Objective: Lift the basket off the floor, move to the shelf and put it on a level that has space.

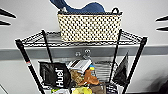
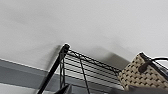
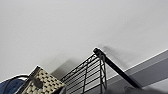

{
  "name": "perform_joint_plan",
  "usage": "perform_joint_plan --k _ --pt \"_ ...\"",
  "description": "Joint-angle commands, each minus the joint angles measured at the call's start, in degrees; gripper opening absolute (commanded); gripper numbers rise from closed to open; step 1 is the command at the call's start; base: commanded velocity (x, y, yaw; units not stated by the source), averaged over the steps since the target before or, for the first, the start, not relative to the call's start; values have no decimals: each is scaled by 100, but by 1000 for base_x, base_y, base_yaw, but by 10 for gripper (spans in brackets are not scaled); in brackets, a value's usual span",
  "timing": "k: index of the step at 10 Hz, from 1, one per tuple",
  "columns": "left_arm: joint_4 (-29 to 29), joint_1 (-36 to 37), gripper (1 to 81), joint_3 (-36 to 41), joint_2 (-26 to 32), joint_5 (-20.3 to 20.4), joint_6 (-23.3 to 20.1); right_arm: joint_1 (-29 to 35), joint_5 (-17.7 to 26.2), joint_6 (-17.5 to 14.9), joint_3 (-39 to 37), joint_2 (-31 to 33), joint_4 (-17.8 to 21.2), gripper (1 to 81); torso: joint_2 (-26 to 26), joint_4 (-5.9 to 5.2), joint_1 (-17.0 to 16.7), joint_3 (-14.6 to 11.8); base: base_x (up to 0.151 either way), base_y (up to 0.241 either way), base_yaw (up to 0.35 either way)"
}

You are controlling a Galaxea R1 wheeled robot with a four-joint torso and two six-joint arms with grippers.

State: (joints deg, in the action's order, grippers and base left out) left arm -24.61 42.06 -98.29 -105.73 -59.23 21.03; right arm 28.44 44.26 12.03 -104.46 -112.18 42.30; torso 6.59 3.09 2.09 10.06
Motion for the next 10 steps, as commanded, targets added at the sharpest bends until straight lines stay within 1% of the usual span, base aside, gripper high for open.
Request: perform_joint_plan --k 1,3,4,6,8,10 --pt "676 246 811 38 173 -194 -11 517 380 36 -240 16 -335 811 0 0 0 0 0 0 0" --pt "923 -53 811 -67 447 -194 -11 201 513 45 -293 272 -811 811 0 0 -2 0 0 0 0" --pt "1150 -290 811 -67 551 -194 -11 -10 521 45 -328 368 -942 811 0 0 -2 -2 0 0 0" --pt "1345 -843 811 -41 798 -176 -20 -466 548 45 -355 474 -1233 811 0 0 -2 -2 0 0 0" --pt "1407 -1344 811 -50 956 -88 -55 -1046 548 -17 -460 527 -1295 811 2 0 -5 -2 0 0 0" --pt "1389 -1879 811 -67 1035 -37 -257 -1651 452 -43 -538 527 -1426 811 2 0 -5 -2 0 0 0"
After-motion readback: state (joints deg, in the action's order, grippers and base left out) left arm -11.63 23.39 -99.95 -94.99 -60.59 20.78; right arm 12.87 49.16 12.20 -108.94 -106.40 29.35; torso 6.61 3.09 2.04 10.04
